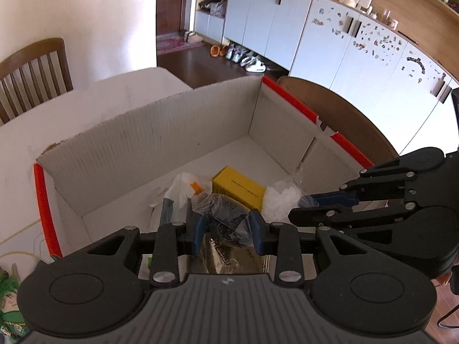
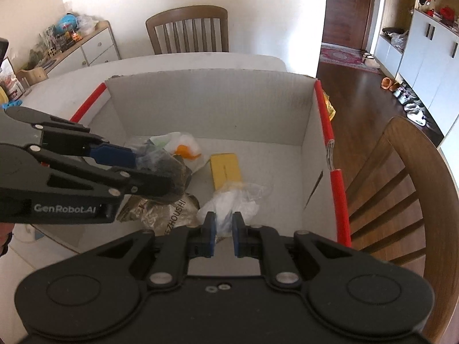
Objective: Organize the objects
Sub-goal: 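Carry the dark-bead bag into the red box with the left gripper while the right gripper carries the white-bead bag, then open both grippers to release the two bead bags inside the box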
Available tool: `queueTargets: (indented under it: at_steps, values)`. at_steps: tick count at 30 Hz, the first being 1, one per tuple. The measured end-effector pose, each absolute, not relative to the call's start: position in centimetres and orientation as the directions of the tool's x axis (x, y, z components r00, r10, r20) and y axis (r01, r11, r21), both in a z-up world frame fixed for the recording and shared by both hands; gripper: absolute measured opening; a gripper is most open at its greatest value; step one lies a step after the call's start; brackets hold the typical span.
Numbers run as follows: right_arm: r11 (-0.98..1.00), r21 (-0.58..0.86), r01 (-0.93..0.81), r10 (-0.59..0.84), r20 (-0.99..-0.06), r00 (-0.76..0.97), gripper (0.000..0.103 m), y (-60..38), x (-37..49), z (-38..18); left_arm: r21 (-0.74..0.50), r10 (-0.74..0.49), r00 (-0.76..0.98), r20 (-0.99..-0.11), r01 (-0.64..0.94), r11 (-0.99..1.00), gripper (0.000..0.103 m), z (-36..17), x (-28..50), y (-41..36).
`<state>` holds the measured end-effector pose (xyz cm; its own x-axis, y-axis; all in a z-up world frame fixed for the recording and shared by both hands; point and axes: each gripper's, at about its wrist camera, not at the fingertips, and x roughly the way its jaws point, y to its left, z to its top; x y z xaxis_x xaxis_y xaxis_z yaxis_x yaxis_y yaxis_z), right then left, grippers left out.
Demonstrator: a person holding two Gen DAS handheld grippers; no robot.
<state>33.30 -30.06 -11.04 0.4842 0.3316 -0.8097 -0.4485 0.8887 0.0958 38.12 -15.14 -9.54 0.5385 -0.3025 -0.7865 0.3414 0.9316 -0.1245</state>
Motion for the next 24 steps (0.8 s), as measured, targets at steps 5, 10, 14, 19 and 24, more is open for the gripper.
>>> queueTargets:
  at_steps: [5,10,14,19,24]
  values:
    - [0.887,0.114,-0.447,0.34,-0.818,0.464,0.011,-30.5,33.5,-11.1,-0.113,-0.28,0.519,-0.807,0.329,0.937,0.032,-9.9,38.6,-15.4]
    - [0.891,0.126,-0.437,0.343,-0.816,0.465,0.016,-31.2,33.3,-11.0,-0.107,-0.262,0.509,-0.82,0.312,0.944,0.041,-10.2,38.6,-15.4]
    - [0.889,0.135,-0.437,0.353,-0.81,0.469,0.02,-31.6,33.0,-10.6,-0.103,-0.252,0.516,-0.819,0.301,0.948,0.056,-10.2,38.2,-15.2]
    - [0.889,0.143,-0.436,0.362,-0.801,0.476,0.027,-32.1,32.3,-10.1,-0.107,-0.254,0.53,-0.809,0.293,0.95,0.064,-9.7,37.6,-14.9]
    - [0.886,0.143,-0.441,0.373,-0.785,0.495,0.036,-32.4,31.4,-9.1,-0.122,-0.264,0.548,-0.794,0.282,0.952,0.066,-9.0,36.8,-14.5]
